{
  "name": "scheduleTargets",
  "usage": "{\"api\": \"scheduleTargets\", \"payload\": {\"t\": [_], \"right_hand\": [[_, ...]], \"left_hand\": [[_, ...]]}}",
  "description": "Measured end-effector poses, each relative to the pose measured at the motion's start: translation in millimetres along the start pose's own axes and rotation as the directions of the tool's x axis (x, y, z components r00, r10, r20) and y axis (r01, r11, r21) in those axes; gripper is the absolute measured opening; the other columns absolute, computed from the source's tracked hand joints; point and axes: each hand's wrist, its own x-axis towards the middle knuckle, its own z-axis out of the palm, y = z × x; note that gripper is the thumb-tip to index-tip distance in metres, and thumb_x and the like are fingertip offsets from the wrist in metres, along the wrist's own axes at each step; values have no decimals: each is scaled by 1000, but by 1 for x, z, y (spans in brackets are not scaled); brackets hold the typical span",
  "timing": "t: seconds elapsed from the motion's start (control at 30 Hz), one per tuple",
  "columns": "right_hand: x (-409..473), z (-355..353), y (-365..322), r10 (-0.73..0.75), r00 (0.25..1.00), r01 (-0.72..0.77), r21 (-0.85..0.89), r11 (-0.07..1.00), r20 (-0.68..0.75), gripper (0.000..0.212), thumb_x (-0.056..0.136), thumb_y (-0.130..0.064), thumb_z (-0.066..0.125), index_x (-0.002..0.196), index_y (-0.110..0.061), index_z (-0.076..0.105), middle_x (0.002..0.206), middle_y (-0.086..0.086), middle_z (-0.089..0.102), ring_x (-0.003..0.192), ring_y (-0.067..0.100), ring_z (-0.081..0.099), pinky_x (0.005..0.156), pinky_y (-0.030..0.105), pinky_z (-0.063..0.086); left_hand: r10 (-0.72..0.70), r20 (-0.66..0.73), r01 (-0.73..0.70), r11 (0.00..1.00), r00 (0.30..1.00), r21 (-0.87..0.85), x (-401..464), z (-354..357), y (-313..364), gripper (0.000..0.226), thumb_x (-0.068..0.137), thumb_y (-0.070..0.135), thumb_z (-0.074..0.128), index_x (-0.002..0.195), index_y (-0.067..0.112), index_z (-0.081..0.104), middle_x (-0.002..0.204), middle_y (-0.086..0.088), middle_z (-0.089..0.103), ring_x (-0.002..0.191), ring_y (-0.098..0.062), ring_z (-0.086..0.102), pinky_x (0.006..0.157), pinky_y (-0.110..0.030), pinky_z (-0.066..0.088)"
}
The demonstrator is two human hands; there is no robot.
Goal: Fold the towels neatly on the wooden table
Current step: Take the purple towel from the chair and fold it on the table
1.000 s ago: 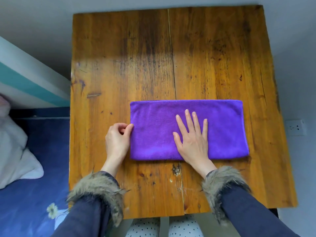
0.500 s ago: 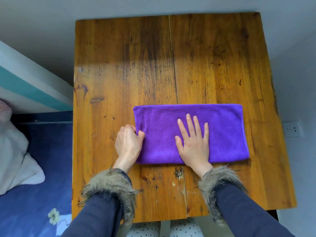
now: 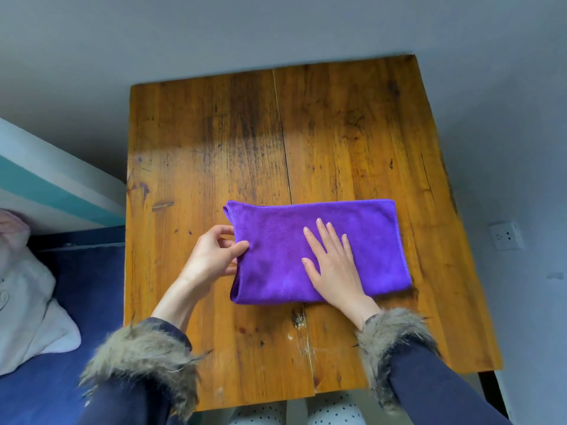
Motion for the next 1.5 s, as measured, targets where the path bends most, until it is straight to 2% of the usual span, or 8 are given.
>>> {"api": "scheduleTargets", "payload": {"t": [0.17,0.33,0.67,0.9,1.0,1.13,1.37,1.5], "right_hand": [[-33,-38,46,224,958,-140,390,910,-178,34,86,-12,46,114,-5,64,116,10,64,111,25,58,97,26,41],[-58,-67,100,512,858,-398,675,621,34,23,92,-3,48,106,-8,66,94,2,68,89,15,67,81,22,51],[-63,-74,132,425,844,-492,788,370,327,15,94,-23,50,92,-29,64,84,-5,67,84,15,64,86,42,53],[-58,-70,136,462,802,-552,766,329,379,20,91,-26,56,98,-13,69,80,-5,66,79,8,60,84,38,53],[-55,-71,134,480,785,-588,716,376,392,25,87,-29,62,102,-10,67,86,-2,66,80,8,60,79,24,49],[-50,-74,135,487,771,-630,604,488,411,28,85,-29,64,108,-13,65,89,-5,61,85,9,57,75,17,41],[-52,-60,126,471,878,-461,412,786,84,21,89,-19,55,107,-9,60,99,5,58,92,24,57,85,37,48],[-30,-47,102,96,967,-64,140,988,-236,40,89,-19,41,125,-3,52,131,16,52,126,31,47,103,41,40]], "left_hand": [[122,79,-122,992,989,-5,-29,61,48,22,84,6,64,102,16,55,72,-2,50,48,-3,54,50,-21,54],[242,81,-251,960,967,127,-28,155,67,22,82,8,66,101,15,56,74,-4,52,58,-15,55,50,-26,55],[226,18,-216,900,974,379,13,260,31,30,80,15,67,107,15,54,73,1,51,91,-31,61,75,-45,55],[189,67,-200,943,980,266,9,264,29,25,87,14,61,112,10,57,71,-2,56,68,-23,65,65,-36,59],[457,19,-428,818,889,384,1,249,18,19,91,8,50,106,11,61,84,-4,61,77,-25,63,75,-38,52],[759,105,-570,381,643,728,3,208,-11,32,88,11,42,116,11,58,114,-10,58,110,-33,49,88,-43,44],[577,358,-477,63,734,876,18,188,-53,57,92,44,31,144,22,32,153,-15,23,142,-35,15,114,-49,11],[619,336,-478,72,709,876,21,201,-43,53,93,37,29,144,24,31,153,-14,23,142,-33,15,112,-54,12]]}}
